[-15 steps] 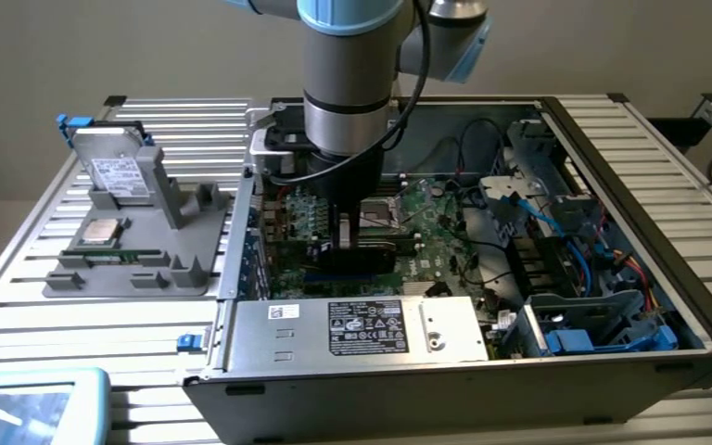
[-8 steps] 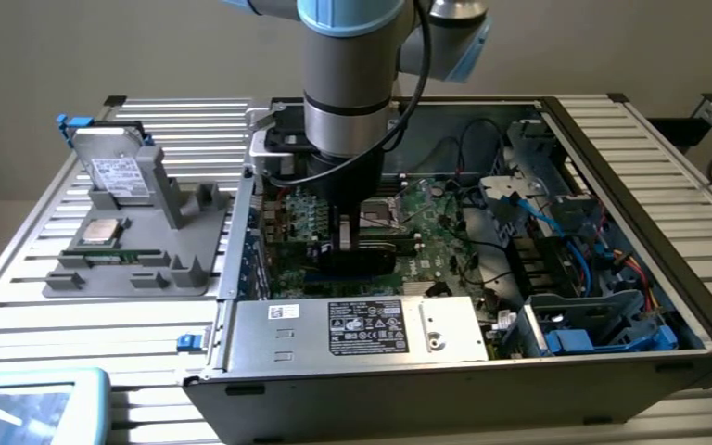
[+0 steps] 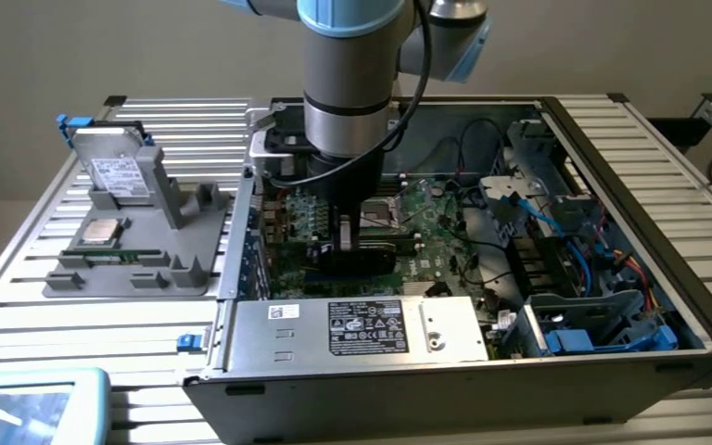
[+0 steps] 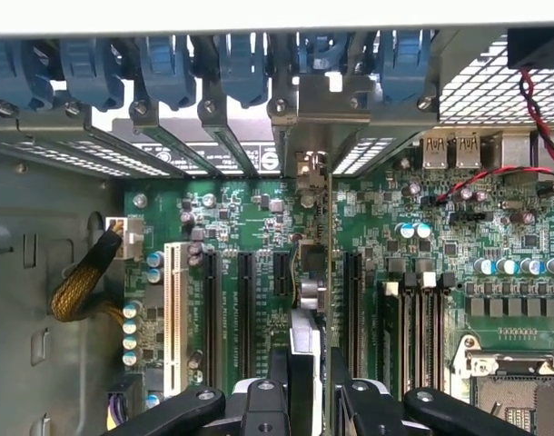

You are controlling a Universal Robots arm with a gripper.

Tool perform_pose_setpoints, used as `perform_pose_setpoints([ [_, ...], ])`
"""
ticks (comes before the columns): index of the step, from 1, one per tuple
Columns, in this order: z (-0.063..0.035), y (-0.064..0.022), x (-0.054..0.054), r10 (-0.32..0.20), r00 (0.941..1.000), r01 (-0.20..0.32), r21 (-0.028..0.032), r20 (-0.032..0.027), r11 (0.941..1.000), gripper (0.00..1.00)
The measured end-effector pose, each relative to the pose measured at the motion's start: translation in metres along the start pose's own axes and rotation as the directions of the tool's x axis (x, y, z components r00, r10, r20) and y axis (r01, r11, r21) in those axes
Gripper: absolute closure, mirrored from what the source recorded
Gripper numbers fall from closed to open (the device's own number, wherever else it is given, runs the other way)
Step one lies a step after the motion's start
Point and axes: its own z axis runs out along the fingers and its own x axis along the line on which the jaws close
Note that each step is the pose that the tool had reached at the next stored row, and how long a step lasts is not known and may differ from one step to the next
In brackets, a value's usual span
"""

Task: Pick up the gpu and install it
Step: 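Insert the gpu into the slot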

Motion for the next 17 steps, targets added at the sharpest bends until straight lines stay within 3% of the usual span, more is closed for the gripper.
perform_pose_setpoints([
  [9, 0.0018, 0.0001, -0.0001, -0.002, 1.0000, 0.002, -0.0015, 0.0029, 1.0000, 0.73],
  [10, 0.0019, -0.0001, -0.0001, -0.002, 1.0000, 0.002, -0.0070, 0.0033, 1.0000, 0.73],
  [12, 0.0013, -0.0003, -0.0002, -0.003, 1.0000, 0.003, -0.0254, 0.0043, 0.9997, 0.73],
  [17, 0.0008, 0.0001, 0.0000, -0.002, 0.9999, 0.003, -0.0267, 0.0099, 0.9996, 0.73],
])
